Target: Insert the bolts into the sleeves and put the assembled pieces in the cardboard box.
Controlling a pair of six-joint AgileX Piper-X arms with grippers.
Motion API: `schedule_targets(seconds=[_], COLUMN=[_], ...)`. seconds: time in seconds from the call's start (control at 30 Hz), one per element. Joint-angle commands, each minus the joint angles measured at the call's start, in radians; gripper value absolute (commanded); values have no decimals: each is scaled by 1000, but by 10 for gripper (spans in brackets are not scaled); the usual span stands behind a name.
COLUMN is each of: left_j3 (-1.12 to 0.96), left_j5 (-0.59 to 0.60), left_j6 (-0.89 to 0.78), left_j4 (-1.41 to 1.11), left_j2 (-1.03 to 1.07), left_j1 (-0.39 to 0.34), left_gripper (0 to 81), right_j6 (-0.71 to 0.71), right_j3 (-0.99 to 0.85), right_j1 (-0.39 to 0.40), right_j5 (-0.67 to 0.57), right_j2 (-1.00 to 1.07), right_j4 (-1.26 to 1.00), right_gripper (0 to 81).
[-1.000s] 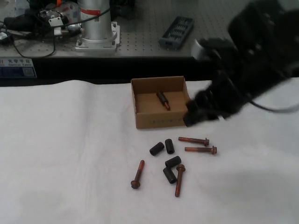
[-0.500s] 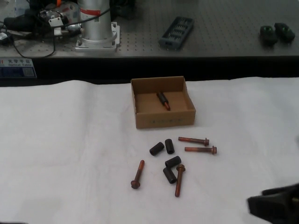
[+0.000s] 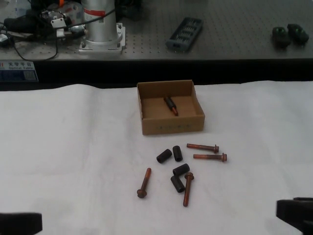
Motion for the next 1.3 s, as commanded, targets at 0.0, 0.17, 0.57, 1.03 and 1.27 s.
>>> schedule_targets(seconds=[0.0, 0.17, 0.57, 1.03, 1.27], left_j3=[-8, -23, -69, -134, -134], left_j5=[15, 15, 16, 16, 16], left_j6=[-2, -13, -13, -13, -13], left_j4=[-57, -79, -84, -84, -84], left_j2=[0, 0, 0, 0, 0], left_j1=[1, 1, 1, 1, 1], left_gripper=[45, 45, 45, 45, 45], right_j6=[104, 241, 503, 967, 965], right_j3=[0, -21, -397, -632, -632], right_j1=[2, 2, -38, -214, -281], right_j5=[-4, -61, -41, -22, -22], right_j2=[86, 295, 1006, 1257, 1257], right_j4=[-93, -273, -307, -165, -185], right_gripper=[276, 276, 276, 275, 275])
